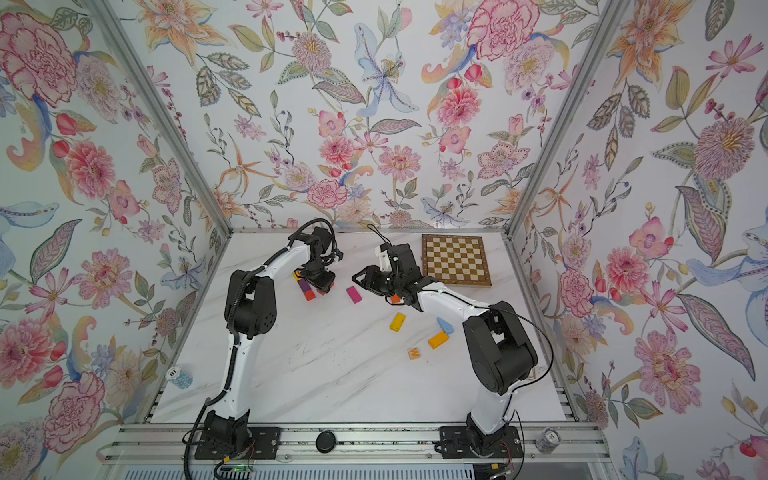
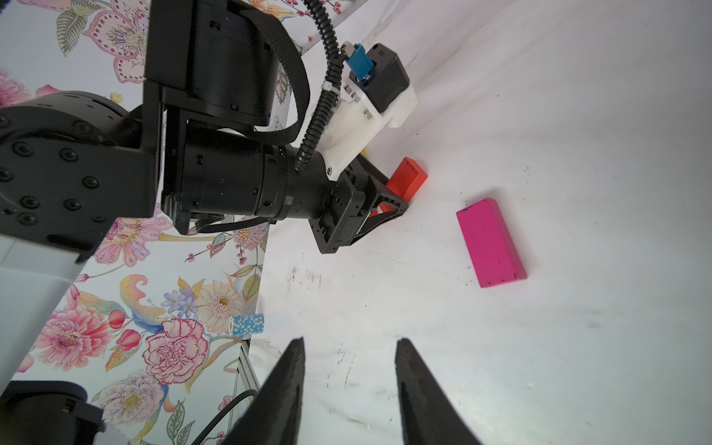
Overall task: Assemble the letter v with building blocks
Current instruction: Assemble the building block at the center of the board.
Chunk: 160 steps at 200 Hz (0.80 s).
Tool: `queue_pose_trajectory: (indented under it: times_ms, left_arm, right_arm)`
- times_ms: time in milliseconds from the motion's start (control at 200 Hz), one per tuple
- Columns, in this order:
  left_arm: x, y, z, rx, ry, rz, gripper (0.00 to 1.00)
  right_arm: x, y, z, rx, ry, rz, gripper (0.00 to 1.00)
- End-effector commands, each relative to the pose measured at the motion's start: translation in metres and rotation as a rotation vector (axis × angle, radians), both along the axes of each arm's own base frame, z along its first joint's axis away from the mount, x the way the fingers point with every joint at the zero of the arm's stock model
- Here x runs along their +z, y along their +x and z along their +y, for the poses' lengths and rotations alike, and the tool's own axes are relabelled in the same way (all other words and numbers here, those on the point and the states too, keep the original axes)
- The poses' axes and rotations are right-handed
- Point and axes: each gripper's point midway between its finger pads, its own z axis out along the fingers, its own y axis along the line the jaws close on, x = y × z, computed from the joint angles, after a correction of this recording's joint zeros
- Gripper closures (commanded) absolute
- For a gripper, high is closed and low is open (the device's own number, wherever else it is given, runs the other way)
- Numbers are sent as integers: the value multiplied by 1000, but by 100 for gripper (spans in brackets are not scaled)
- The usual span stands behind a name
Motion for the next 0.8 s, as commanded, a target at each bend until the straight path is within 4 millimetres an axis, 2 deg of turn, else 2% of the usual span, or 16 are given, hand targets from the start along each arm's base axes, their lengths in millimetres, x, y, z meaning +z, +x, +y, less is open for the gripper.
queue_pose_trajectory:
  times_ms: [0, 150, 165, 195, 295, 415, 531, 596, 686, 756, 796]
  left_arm:
    - [10, 5, 5, 17, 22, -17, 47]
    - [41, 15, 2, 42, -8, -88, 43]
    - [45, 16, 2, 40, -11, -97, 42]
    - [54, 19, 2, 49, -18, -117, 41]
    - [89, 27, 0, 79, -49, -202, 34]
    - [138, 32, -2, 131, -107, -313, 34]
    - [189, 33, 2, 255, -204, -445, 36]
    - [215, 27, 5, 334, -297, -497, 38]
    - [246, 11, 4, 425, -521, -531, 38]
    - [258, -6, 7, 484, -668, -550, 39]
    - [259, -17, 13, 525, -717, -557, 40]
  right_arm:
    - [-5, 0, 0, -1, -9, 6, 59]
    - [0, -1, -2, -8, -7, -7, 59]
    - [1, 8, -13, -33, -7, -9, 59]
    - [2, 9, -14, -37, -7, -12, 59]
    - [7, 12, -17, -42, -9, -26, 59]
    - [10, 19, -18, -41, -26, -41, 58]
    - [9, 31, -14, -27, -53, -57, 57]
    - [3, 38, -9, -10, -96, -59, 52]
    - [-6, 48, 2, 21, -180, -71, 49]
    - [-16, 56, 10, 48, -213, -68, 48]
    - [-24, 61, 14, 58, -226, -61, 48]
